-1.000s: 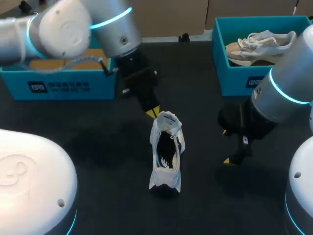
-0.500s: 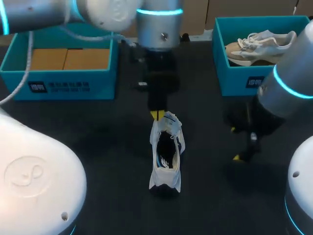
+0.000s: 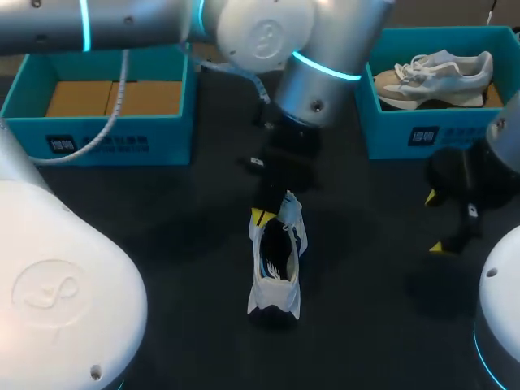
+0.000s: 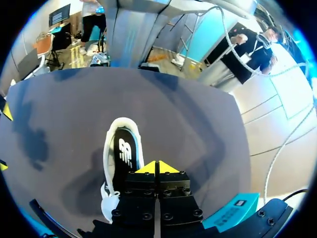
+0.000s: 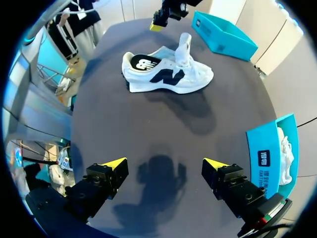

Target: Take the shoe out of the shoebox, open the shoe tongue, remove and reinsert the insole, then place the shoe into the shoebox

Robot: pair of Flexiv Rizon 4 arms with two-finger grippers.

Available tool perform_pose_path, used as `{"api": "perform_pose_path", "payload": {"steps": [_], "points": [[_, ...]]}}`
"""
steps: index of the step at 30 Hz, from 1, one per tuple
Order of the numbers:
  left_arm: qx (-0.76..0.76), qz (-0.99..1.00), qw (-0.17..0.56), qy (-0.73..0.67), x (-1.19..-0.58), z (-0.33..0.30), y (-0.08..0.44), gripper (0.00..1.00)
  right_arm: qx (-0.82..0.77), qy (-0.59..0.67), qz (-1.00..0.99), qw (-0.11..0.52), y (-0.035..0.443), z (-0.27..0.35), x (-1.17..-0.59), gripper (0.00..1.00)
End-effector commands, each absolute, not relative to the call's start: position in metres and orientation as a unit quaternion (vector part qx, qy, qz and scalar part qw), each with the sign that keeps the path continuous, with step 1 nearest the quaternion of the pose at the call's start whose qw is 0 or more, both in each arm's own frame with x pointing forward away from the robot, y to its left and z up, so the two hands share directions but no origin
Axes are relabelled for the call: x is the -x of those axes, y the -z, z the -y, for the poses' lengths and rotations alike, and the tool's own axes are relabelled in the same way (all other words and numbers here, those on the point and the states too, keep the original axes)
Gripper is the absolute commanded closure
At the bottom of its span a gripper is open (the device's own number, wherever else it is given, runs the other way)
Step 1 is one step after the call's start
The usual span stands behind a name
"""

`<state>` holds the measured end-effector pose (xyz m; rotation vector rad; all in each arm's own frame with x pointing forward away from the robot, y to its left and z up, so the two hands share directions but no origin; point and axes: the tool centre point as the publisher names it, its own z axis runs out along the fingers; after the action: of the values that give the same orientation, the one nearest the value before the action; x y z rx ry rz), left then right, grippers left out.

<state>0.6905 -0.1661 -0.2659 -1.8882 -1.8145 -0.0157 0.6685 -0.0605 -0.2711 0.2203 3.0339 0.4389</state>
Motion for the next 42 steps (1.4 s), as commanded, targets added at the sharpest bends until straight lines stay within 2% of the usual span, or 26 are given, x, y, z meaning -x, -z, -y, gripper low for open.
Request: {"api": "perform_pose_path", "payload": {"steps": [1,10,19,24,42], "points": [[0.696,0.661,0.28,0.027,-0.693,0.169,0.266,1.0,-0.071,-0.15,-0.985,0.042,0.268,0.067,-0.659,0.0],[0.739,0.628,0.242,-0.026,-0.678,0.174,0.303,1.0,-0.071,-0.15,-0.985,0.042,0.268,0.067,-0.659,0.0],[0.743,0.623,0.242,-0.024,-0.679,0.174,0.303,1.0,-0.071,-0.15,-0.985,0.042,0.268,0.067,-0.659,0.0],[0.765,0.61,0.205,-0.031,-0.67,0.183,0.329,1.0,-0.071,-0.15,-0.985,0.042,0.268,0.067,-0.659,0.0],[0.776,0.596,0.207,-0.014,-0.664,0.18,0.347,1.0,-0.071,-0.15,-0.985,0.042,0.268,0.067,-0.659,0.0]]}}
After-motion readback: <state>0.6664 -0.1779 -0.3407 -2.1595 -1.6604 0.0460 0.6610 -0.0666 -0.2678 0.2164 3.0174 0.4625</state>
